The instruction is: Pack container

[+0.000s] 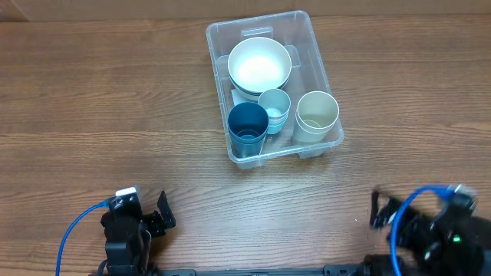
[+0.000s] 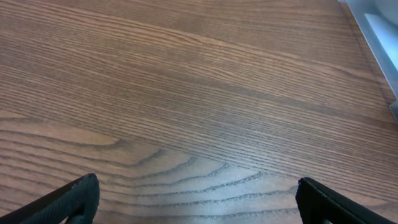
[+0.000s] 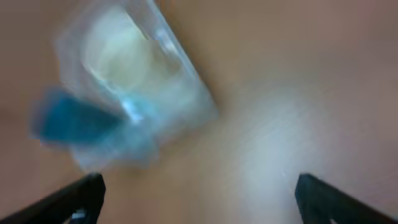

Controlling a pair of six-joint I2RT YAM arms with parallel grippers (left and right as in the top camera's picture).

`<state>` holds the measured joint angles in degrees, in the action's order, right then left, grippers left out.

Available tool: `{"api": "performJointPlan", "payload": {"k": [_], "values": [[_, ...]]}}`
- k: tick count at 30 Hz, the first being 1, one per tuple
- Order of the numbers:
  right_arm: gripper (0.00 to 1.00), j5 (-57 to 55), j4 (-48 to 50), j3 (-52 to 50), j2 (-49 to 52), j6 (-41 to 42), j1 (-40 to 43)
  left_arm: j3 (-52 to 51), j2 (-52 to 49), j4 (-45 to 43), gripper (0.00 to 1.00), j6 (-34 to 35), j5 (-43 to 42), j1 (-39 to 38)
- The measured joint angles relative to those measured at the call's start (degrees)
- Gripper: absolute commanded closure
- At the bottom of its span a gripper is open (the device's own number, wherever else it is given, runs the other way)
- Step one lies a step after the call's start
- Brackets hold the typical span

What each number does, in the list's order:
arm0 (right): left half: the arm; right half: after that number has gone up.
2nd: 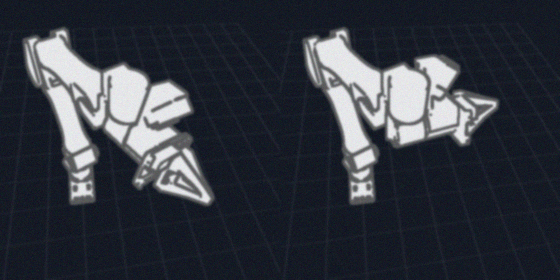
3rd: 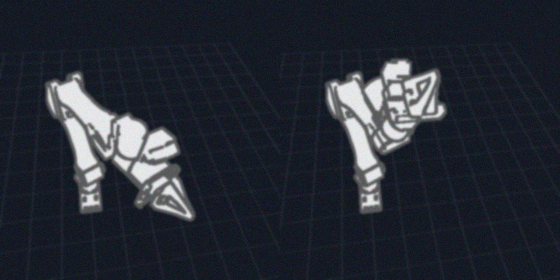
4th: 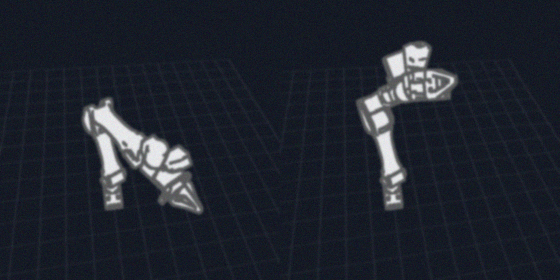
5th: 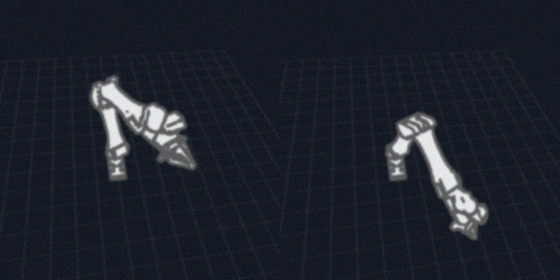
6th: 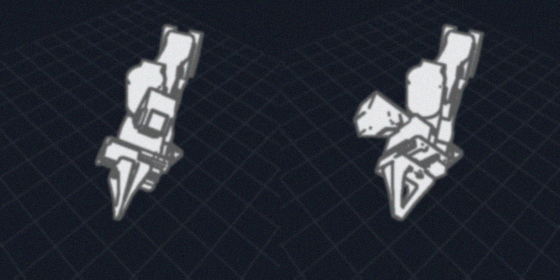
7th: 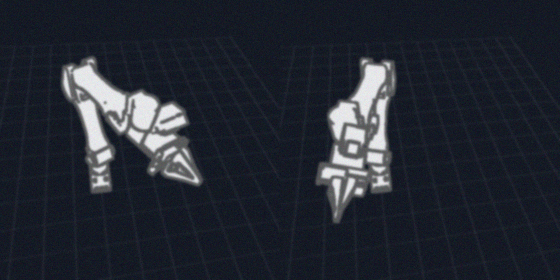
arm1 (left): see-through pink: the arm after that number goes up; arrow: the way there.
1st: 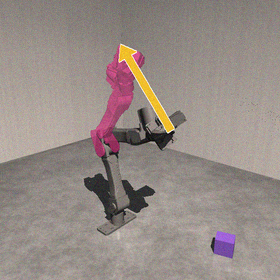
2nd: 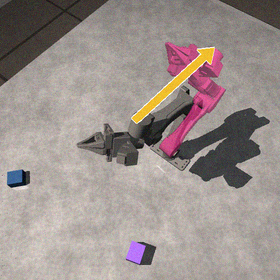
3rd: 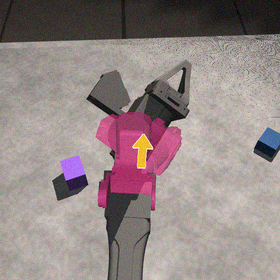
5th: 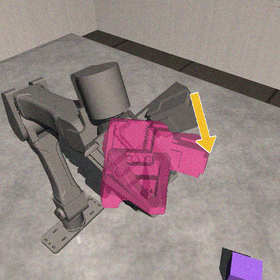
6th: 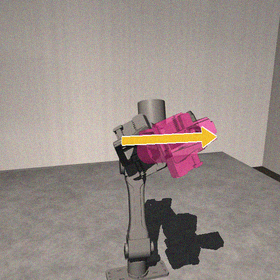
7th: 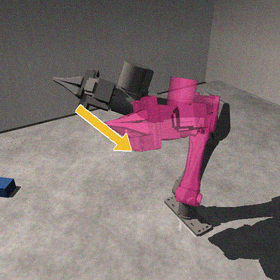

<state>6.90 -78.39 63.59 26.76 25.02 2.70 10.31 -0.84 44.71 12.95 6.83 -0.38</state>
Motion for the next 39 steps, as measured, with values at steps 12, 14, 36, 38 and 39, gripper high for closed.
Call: {"api": "performJointPlan", "payload": {"k": [12,14,36,38,39], "values": [[0.00,15.26,37.44,-10.47,1.77,-36.35,0.26,0.00,0.00,-0.02,0.00,0.00,0.00,0.00],[0.00,19.04,43.47,-17.40,2.03,-38.93,0.26,0.00,0.00,0.02,0.00,0.00,0.00,0.00],[0.00,31.93,91.06,-60.72,2.64,-40.04,0.26,0.00,0.00,0.00,0.00,0.00,0.00,0.00],[0.00,31.93,91.17,-60.72,2.64,-40.02,0.26,0.00,0.00,0.00,0.00,0.00,0.00,0.00],[0.00,31.93,91.12,-60.72,2.64,-40.04,0.26,0.00,0.00,0.00,0.00,0.00,0.00,0.00]]}}
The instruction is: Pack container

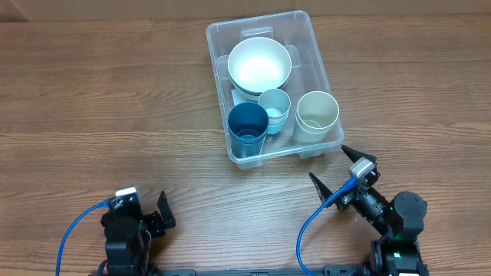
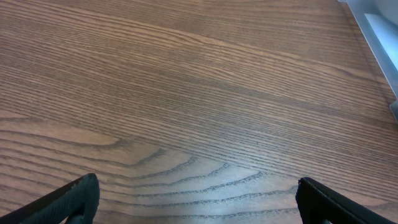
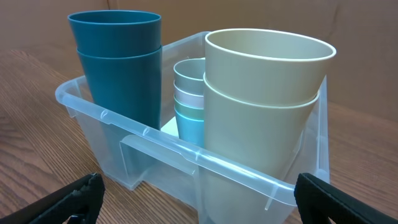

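Observation:
A clear plastic container (image 1: 318, 60) stands at the table's middle back. Inside it sit a stack of white bowls (image 1: 259, 64), dark blue cups (image 1: 248, 126), small pale blue cups (image 1: 275, 106) and cream cups (image 1: 317, 112). The right wrist view shows the container's near wall (image 3: 186, 158) close up, with the dark blue cups (image 3: 118, 62), pale blue cups (image 3: 189, 99) and cream cups (image 3: 261, 106) behind it. My right gripper (image 1: 337, 165) stands open just in front of the container, empty. My left gripper (image 1: 157, 218) is open at the front left, over bare wood (image 2: 199, 124).
A corner of the container (image 2: 379, 37) shows at the upper right edge of the left wrist view. Blue cables (image 1: 73, 234) trail from both arms at the front edge. Brown wooden table (image 1: 115, 100) lies all round the container.
My right gripper has moved from the front right corner up to just in front of the container's near right corner, open, now facing the wall. The left arm has not moved.

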Controlling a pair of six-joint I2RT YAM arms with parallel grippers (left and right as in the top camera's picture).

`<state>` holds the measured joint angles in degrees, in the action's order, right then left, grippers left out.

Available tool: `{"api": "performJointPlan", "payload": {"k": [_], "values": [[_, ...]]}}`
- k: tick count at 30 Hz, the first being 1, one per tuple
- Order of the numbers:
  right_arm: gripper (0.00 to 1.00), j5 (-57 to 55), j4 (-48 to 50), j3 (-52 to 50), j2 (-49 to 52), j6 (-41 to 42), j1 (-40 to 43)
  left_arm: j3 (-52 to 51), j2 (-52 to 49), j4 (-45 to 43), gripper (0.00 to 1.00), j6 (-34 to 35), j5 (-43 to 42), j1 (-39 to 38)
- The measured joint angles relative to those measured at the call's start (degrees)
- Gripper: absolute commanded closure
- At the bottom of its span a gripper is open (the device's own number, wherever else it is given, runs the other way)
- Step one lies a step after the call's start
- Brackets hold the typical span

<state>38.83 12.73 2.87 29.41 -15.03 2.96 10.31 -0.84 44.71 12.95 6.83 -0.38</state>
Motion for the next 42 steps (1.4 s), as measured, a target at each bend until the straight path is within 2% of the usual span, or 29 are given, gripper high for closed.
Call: {"api": "performJointPlan", "payload": {"k": [17,29,33,42], "values": [[0.00,-0.02,-0.46,0.00,-0.55,0.02,0.00,0.00,0.00,0.00,0.00,0.00,0.00,0.00],[0.00,0.39,-16.96,-0.28,-24.04,0.04,-1.18,0.00,0.00,-0.02,0.00,0.00,0.00,0.00],[0.00,0.37,-20.94,-0.28,-28.00,0.04,-1.20,0.00,0.00,-0.02,0.00,0.00,0.00,0.00],[0.00,0.39,-21.31,-0.28,-28.57,0.02,-1.25,0.00,0.00,0.00,0.00,0.00,0.00,0.00]]}}
